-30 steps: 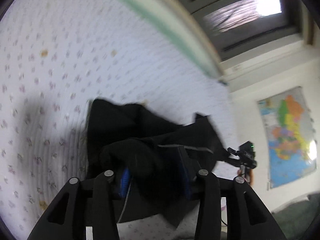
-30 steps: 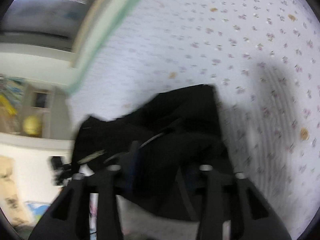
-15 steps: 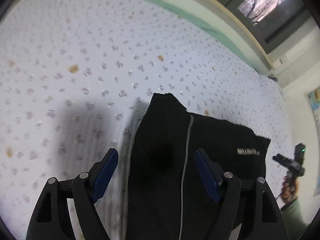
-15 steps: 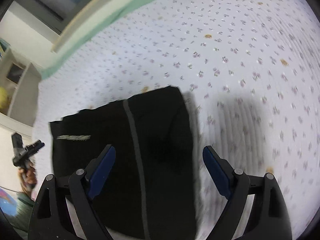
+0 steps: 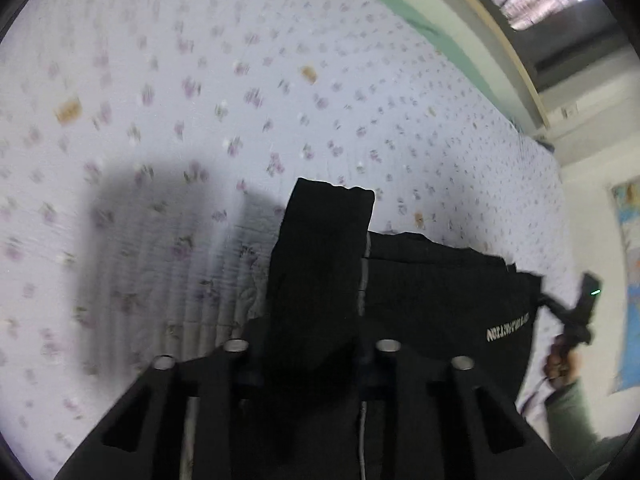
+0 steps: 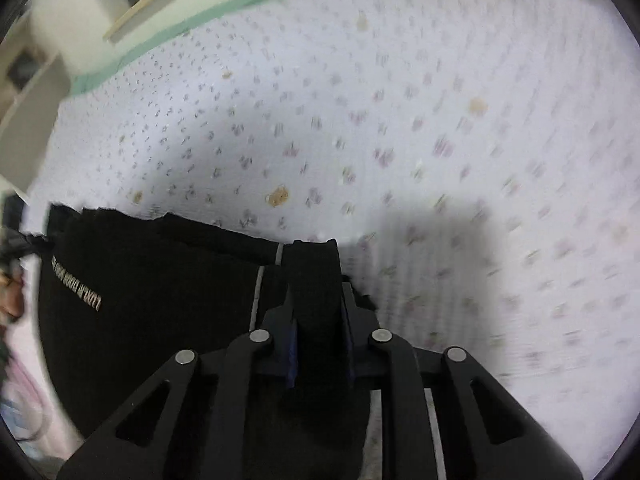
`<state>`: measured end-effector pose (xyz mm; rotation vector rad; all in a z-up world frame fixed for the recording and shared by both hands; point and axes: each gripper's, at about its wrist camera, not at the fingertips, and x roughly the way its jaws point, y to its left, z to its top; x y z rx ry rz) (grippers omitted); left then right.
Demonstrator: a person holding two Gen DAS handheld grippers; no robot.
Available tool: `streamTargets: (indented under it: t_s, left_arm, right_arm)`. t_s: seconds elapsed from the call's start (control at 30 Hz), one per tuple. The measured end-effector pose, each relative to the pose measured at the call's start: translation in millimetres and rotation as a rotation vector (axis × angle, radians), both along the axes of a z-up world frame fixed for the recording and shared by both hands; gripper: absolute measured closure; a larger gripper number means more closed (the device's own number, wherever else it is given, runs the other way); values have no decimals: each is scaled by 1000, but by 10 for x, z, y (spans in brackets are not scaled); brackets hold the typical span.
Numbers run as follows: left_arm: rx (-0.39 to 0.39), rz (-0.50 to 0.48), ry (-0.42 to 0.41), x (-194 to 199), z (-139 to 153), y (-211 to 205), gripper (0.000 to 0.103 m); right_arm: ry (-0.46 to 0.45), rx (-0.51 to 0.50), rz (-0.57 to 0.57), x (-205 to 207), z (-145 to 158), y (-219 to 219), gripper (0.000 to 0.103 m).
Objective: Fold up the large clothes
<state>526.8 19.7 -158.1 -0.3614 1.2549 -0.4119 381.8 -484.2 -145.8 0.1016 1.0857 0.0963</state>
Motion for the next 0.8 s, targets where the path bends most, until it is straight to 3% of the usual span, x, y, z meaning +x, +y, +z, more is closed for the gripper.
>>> streamTargets:
  t_s: [0.03, 0.2, 0.27, 0.37, 0.43, 0.5, 0.57, 0.6, 0.7, 0.8]
  left_arm:
    - [1, 4, -18, -25, 82, -4, 89]
    - [-54, 61, -190, 45, 768, 16, 90]
    - [-34, 89, -225, 210, 863, -51, 90]
    - [31, 123, -157, 541, 514, -176, 90]
    - [100, 137, -56, 695, 56, -245, 90]
    - [100, 143, 50, 717, -378, -277, 89]
    - [113, 138, 53, 648, -504, -305, 85]
    - [112, 133, 41, 631, -475, -299, 83]
    - [90, 140, 56, 617, -273, -145, 57]
    - [-5, 164, 32, 479, 18, 133, 54]
  right_arm:
    - [-21, -14, -7, -36, 108, -1, 86]
    - [-131, -128, -5, 65, 628, 81, 88]
    - [-143, -149, -25, 255, 629, 79, 88]
    - [-86, -126, -86, 569, 319, 6, 88]
    - [10, -122, -121, 775, -105, -27, 88]
    - [105, -72, -139, 865, -488, -61, 89]
    - [140, -46, -141, 852, -644, -40, 88]
    - [132, -58, -143, 834, -614, -34, 87]
    - [105, -41, -198, 735, -340, -91, 74]
    - [-1, 33, -207, 474, 190, -122, 66]
